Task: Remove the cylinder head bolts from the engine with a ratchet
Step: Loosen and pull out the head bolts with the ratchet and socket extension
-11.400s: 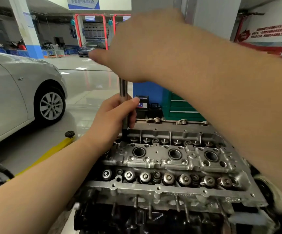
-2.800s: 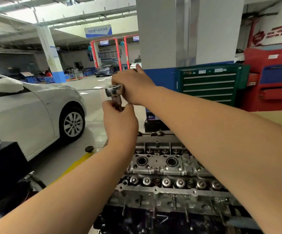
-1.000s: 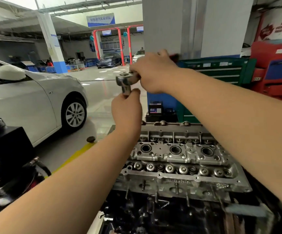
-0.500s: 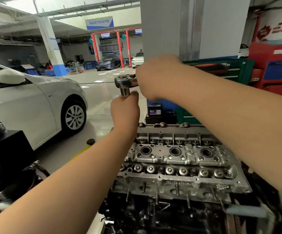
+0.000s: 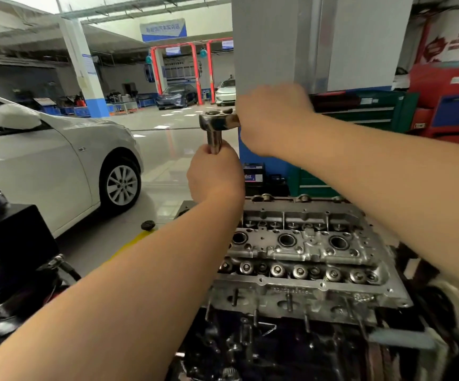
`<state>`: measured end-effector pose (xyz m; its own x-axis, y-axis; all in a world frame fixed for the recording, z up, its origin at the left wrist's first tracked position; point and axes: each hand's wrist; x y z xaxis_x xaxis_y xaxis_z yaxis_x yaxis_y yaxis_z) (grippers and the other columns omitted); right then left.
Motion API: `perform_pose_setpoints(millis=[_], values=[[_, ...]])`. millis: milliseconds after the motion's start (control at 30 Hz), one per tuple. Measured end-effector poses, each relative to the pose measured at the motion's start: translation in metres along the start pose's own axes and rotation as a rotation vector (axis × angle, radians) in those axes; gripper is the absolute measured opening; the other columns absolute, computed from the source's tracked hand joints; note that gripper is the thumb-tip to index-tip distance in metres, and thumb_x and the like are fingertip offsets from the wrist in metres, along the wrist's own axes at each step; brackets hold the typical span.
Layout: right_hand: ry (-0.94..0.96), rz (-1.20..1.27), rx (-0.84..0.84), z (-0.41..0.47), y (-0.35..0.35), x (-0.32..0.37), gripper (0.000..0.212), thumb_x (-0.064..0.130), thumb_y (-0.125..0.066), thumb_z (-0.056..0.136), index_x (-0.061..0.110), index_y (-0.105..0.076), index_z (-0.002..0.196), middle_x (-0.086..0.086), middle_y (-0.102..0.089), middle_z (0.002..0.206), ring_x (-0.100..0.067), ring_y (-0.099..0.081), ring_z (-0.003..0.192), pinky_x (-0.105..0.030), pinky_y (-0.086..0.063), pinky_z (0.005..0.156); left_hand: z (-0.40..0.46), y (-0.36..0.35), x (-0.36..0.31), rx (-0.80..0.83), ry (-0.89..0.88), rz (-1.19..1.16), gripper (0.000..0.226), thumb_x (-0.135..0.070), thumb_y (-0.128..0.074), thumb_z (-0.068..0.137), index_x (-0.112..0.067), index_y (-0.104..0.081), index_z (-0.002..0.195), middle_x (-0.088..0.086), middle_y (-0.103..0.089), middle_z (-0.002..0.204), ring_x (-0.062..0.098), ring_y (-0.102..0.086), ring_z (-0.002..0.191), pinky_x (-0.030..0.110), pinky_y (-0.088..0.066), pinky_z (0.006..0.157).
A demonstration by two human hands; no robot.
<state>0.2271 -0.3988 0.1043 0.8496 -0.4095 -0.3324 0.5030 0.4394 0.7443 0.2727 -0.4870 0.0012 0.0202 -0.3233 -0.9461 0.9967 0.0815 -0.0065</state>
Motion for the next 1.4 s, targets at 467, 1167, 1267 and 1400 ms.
perform_pose_setpoints(millis=[467,1167,1267,1400], values=[[0.134,0.182,0.096,0.022,-0.014,-0.004,0.029,0.012,-0.047,0.098,0.027,-0.056,0.122,-0.002,-0.055,0.112,-0.029,-0.047,0.120,-0.055,-0.029,0.108,-0.011,0.027,0.013,0.234,-0.020,-0.176,0.039,-0.048,-0.066,0.087,-0.020,-0.044,0.070,0.002,-0.038,0.062,0.020,-0.039,0.061,0.036,-0.034,0.060],[0.116,0.295,0.187,0.017,-0.005,-0.004,0.011,0.014,-0.052,0.100,0.023,-0.052,0.106,-0.002,-0.055,0.106,-0.027,-0.054,0.106,-0.042,-0.041,0.093,-0.004,0.017,0.003,0.271,0.128,-0.164,0.013,-0.023,-0.066,0.087,-0.017,-0.055,0.087,0.007,-0.038,0.069,0.018,-0.039,0.062,0.035,-0.034,0.059],[0.120,0.215,0.154,0.026,-0.003,0.012,0.026,0.035,-0.055,0.101,0.019,-0.054,0.121,-0.006,-0.058,0.116,-0.029,-0.056,0.110,-0.038,-0.038,0.085,0.007,0.024,0.001,0.281,0.178,-0.204,0.009,-0.014,-0.066,0.086,-0.013,-0.061,0.093,0.012,-0.042,0.072,0.021,-0.041,0.058,0.028,-0.033,0.049],[-0.008,-0.249,0.176,-0.001,0.015,0.015,0.017,0.031,-0.057,0.093,0.021,-0.046,0.101,-0.004,-0.054,0.091,-0.029,-0.051,0.087,-0.042,-0.034,0.073,0.014,0.029,0.007,0.360,0.088,-0.276,0.016,-0.005,-0.068,0.081,-0.009,-0.054,0.087,0.009,-0.037,0.061,0.018,-0.030,0.044,0.024,-0.025,0.042]])
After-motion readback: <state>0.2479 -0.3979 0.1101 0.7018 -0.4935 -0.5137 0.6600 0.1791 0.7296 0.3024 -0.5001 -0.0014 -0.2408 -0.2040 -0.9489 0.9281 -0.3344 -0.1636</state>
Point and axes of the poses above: each hand's wrist, its own z-axis towards the middle knuckle, its own y-axis out of the back of the hand, x = y × z
